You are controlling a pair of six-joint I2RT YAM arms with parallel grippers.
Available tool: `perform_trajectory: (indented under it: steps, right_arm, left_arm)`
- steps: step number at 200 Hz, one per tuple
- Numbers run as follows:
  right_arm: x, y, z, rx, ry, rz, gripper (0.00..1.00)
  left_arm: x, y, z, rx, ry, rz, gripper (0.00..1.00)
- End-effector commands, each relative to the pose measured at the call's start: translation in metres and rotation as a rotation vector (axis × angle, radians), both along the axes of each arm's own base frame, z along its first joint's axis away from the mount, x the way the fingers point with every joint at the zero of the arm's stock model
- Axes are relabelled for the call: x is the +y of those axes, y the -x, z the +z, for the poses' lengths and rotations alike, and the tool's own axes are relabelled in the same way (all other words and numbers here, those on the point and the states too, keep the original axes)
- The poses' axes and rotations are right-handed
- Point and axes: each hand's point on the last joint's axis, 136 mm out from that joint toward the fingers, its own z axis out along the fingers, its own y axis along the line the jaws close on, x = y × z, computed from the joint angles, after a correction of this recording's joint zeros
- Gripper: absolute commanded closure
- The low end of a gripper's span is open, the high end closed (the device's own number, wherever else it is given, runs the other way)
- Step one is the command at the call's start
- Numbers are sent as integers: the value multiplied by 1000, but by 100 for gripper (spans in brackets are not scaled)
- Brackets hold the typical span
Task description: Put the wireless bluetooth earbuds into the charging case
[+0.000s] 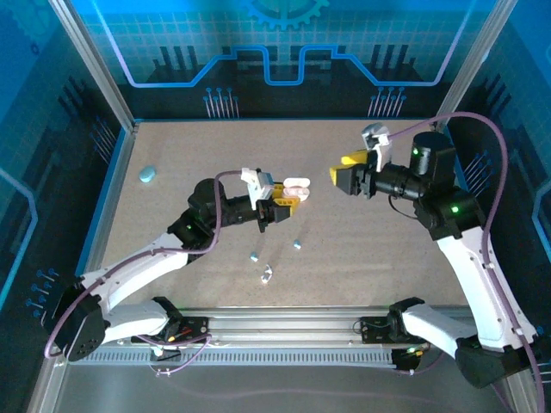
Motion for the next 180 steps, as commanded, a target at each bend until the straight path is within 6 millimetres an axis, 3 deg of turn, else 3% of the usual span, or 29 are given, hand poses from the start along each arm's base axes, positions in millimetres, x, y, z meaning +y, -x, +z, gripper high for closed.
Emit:
perform_trajectory:
  steps: [1,37,98,136,180]
  right_arm:
    - [-42,-21,-25,163,-18,-268,50]
    - [-54,-31,-91,444,-103,-353,51]
    - [-18,-21,-189,782,-100,-266,56]
    - [9,-3,-230,868,-13,-213,56]
    - [34,17,-263,936,61,-162,56]
  left_arm:
    - [16,-6,22,-65,59,96,74]
    - [28,-7,27,-83,71,148,74]
    - [41,-9,29,-86,74,208,74]
    - [57,-20,22,-32,99,261,74]
    - [80,-30,18,5,147,327,74]
